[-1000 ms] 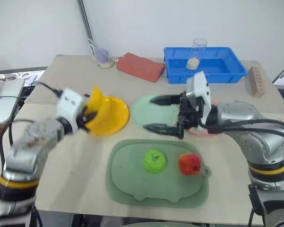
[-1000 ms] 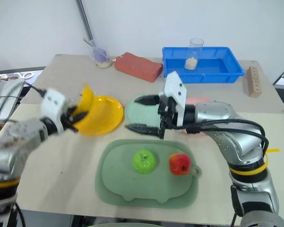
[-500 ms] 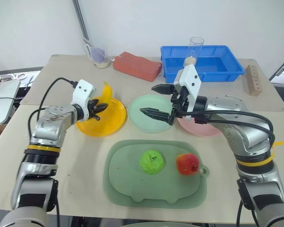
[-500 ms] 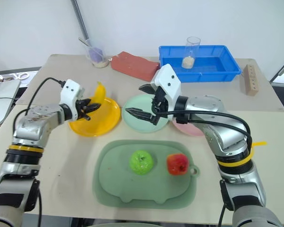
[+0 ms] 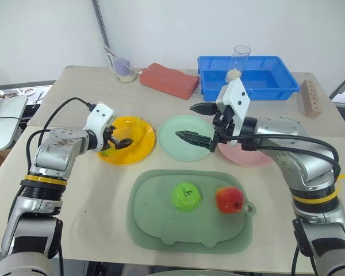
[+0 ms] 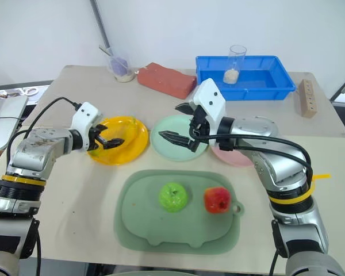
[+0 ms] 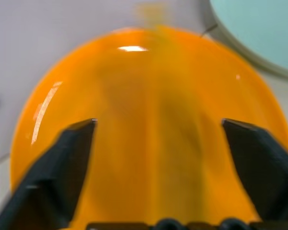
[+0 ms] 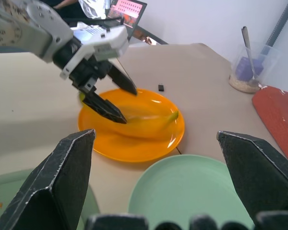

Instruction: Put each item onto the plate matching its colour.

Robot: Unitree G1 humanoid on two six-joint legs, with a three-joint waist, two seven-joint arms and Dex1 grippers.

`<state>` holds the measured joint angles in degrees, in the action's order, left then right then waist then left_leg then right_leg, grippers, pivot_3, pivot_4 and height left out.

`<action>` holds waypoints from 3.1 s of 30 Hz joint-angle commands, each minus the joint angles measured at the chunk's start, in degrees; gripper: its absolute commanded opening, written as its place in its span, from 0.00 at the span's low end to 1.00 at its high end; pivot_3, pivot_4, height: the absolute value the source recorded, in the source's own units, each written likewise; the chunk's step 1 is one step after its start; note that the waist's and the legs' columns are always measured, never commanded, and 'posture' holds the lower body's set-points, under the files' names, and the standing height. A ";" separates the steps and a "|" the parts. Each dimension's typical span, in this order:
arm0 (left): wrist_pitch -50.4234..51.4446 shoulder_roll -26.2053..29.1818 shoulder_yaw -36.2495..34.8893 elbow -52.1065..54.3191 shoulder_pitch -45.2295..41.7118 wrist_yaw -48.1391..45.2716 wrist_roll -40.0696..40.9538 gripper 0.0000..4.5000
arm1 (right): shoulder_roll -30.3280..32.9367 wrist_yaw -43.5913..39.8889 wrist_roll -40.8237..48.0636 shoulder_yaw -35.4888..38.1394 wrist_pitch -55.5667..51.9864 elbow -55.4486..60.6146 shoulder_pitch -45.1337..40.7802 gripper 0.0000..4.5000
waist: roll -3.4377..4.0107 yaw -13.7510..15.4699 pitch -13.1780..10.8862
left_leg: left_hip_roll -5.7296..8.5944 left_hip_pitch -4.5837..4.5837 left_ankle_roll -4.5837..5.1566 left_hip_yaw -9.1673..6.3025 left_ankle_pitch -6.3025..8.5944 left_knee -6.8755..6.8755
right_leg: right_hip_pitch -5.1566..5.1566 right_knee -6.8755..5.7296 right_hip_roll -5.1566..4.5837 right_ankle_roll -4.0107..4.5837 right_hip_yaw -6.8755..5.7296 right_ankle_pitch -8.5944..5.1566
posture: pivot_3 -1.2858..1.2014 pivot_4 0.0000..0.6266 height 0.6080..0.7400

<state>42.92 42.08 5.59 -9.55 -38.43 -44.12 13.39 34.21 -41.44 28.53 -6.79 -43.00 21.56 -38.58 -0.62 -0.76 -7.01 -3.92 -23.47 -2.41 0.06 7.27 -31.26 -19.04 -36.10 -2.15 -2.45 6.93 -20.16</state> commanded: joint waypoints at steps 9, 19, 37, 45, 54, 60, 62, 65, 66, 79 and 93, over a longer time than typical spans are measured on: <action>-9.24 6.16 -4.58 28.10 11.07 -22.91 14.84 0.99 | 14.19 -9.39 10.11 14.60 -1.27 14.97 18.00 1.00 | 0.08 -0.06 0.01 | 0.01 0.22 -0.01 0.06 0.01 0.04 | 0.70 0.20 -0.10 0.01 -0.02 -0.01 | 0.52 0.24 1.00; -26.96 -1.91 8.85 22.30 13.63 -33.04 8.46 0.99 | 22.96 -9.85 23.54 25.59 -8.30 24.12 28.98 1.00 | -0.09 0.10 -0.09 | 0.01 0.22 0.02 0.03 0.02 -0.10 | 0.74 0.34 -0.12 0.06 -0.04 -0.05 | 0.52 0.24 1.00; -40.23 -10.86 16.75 8.50 10.80 -36.70 -0.16 0.99 | 24.38 -4.16 27.13 31.56 -6.90 30.58 41.27 1.00 | -0.05 -0.04 -0.06 | 0.02 0.04 0.44 0.01 0.28 -0.60 | 0.77 0.34 -0.11 0.00 -0.05 -0.08 | 0.52 0.24 1.00; -36.38 -9.90 13.15 7.94 7.63 -35.64 1.50 0.50 | 24.00 -2.58 27.07 30.58 -5.65 29.23 39.82 1.00 | -0.05 -0.07 -0.06 | 0.02 0.03 0.44 0.01 0.28 -0.62 | 0.78 0.32 -0.11 -0.11 -0.05 -0.13 | 0.52 0.24 1.00; -32.47 -15.02 3.98 -12.36 -6.74 -22.94 0.73 0.50 | 18.67 9.26 24.00 22.97 -6.78 22.68 25.35 1.00 | -0.05 -0.05 -0.06 | 0.06 0.09 0.46 -0.03 0.29 -0.64 | 0.74 0.33 -0.11 -0.35 -0.08 -0.26 | 0.52 0.24 1.00; -37.99 -22.82 3.89 -25.05 -11.69 -13.87 -4.28 0.50 | 15.79 14.22 18.95 16.20 -7.64 19.11 18.37 1.00 | 0.03 0.04 -0.01 | 0.09 -0.25 0.47 -0.05 0.28 -0.69 | 0.72 0.27 -0.09 -0.23 -0.07 -0.11 | 0.52 0.24 1.00; -40.34 -24.36 3.67 -28.39 -12.57 -12.78 -5.18 0.50 | 15.58 14.57 17.91 15.48 -7.74 18.65 17.97 1.00 | 0.03 0.04 -0.01 | 0.09 -0.26 0.47 -0.06 0.28 -0.68 | 0.68 0.23 -0.07 -0.12 -0.07 -0.05 | 0.52 0.24 1.00; -43.68 -26.03 3.14 -33.26 -14.10 -11.12 -6.40 0.79 | 15.54 14.83 16.93 15.24 -7.81 18.35 18.32 1.00 | 0.03 0.04 -0.01 | 0.09 -0.25 0.48 -0.06 0.28 -0.68 | 0.68 0.20 -0.07 -0.13 -0.07 -0.05 | 0.52 0.24 1.00; -44.43 -26.27 3.04 -34.26 -14.43 -11.16 -6.56 0.91 | 15.63 14.72 16.71 15.43 -7.70 18.35 18.79 1.00 | 0.02 0.04 -0.02 | 0.09 -0.25 0.47 -0.06 0.28 -0.69 | 0.69 0.19 -0.07 -0.15 -0.07 -0.06 | 0.52 0.24 1.00; -38.13 -18.24 0.55 -15.77 -10.01 -25.77 0.49 0.99 | 25.30 -1.33 19.90 25.56 -6.45 20.85 32.13 1.00 | 0.15 -0.02 0.04 | 0.09 -0.20 0.46 -0.05 0.27 -0.67 | 0.78 0.20 -0.06 -0.17 -0.08 -0.05 | 0.52 0.24 1.00; -38.88 -6.27 7.36 21.93 12.29 -41.69 8.16 0.99 | 28.71 -11.18 8.27 22.45 1.94 21.45 48.45 1.00 | 0.30 -0.01 0.14 | 0.08 0.02 0.44 -0.01 0.29 -0.84 | 0.86 0.37 -0.16 -0.48 -0.06 -0.27 | 0.52 0.24 1.00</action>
<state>5.02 35.59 12.91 10.51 -26.21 -85.77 20.38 63.20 -52.29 39.30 16.51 -44.00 42.37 9.85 -0.32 -0.77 -6.87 -3.85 -23.49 -1.96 0.05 7.56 -32.10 -18.20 -35.71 -2.31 -2.91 6.87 -20.43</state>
